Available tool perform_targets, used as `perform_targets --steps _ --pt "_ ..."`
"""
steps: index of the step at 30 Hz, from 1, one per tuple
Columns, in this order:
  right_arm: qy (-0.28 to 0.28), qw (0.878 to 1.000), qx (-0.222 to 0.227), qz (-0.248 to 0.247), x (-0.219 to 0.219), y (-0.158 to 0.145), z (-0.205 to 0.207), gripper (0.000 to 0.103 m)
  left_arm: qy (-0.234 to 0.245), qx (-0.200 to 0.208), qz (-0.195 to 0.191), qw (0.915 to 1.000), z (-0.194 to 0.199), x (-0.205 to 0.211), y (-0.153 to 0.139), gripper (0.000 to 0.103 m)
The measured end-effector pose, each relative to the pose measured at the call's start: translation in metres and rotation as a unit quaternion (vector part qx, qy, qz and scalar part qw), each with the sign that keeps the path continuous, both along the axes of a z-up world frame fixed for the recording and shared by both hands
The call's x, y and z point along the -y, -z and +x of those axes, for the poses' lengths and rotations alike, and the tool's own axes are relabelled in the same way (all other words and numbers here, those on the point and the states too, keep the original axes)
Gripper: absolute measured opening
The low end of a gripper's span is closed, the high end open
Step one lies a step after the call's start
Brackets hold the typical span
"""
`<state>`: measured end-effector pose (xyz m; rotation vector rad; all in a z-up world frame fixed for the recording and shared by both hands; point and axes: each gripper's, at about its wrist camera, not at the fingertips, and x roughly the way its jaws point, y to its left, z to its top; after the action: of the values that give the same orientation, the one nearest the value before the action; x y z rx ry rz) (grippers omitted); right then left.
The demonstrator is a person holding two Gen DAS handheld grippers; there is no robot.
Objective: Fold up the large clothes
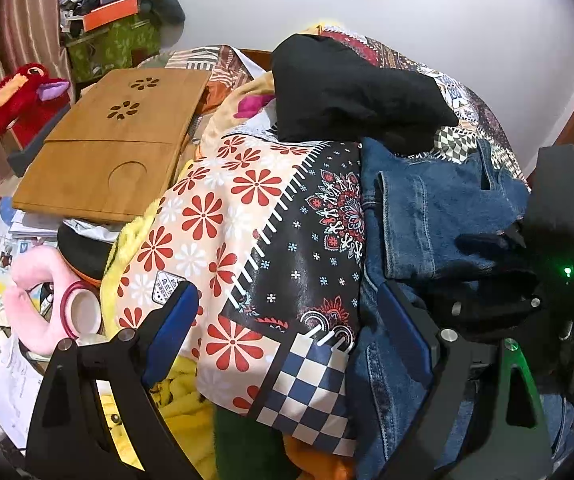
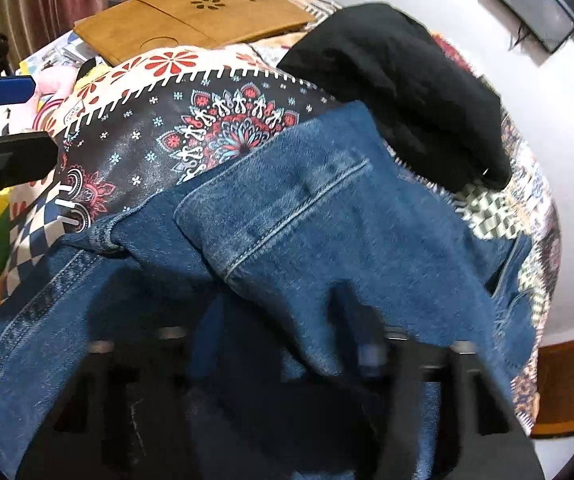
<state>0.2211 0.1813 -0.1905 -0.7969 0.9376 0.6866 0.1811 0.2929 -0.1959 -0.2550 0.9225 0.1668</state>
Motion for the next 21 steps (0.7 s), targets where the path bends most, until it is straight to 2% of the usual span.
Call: perform_targets --steps 4,7,12,18,21 --pt "-0.006 1.000 -0.004 0.018 0.002 -0.007 -0.005 0.010 0.005 0.003 0.005 1.0000 0.000 0.006 -0.006 0.091" --pt "0.006 0.998 0.000 0.056 0.016 -0.029 -0.009 0.005 0.010 0.010 0.013 0.9998 -0.003 0.014 -0.016 0.091" --pt "0.051 0.990 0.005 0.131 0.060 -0.073 0.002 0.004 0.018 0.022 0.026 0.9993 -0.004 0.031 -0.033 0.091" --pt "0.106 0.974 0.046 0.197 0.127 -0.123 0.015 0.003 0.039 0.038 0.044 0.9975 -0.001 0.060 -0.055 0.091" --pt "0.124 0.967 0.072 0.210 0.154 -0.136 0.014 0.003 0.053 0.034 0.030 0.9975 0.006 0.074 -0.057 0.091"
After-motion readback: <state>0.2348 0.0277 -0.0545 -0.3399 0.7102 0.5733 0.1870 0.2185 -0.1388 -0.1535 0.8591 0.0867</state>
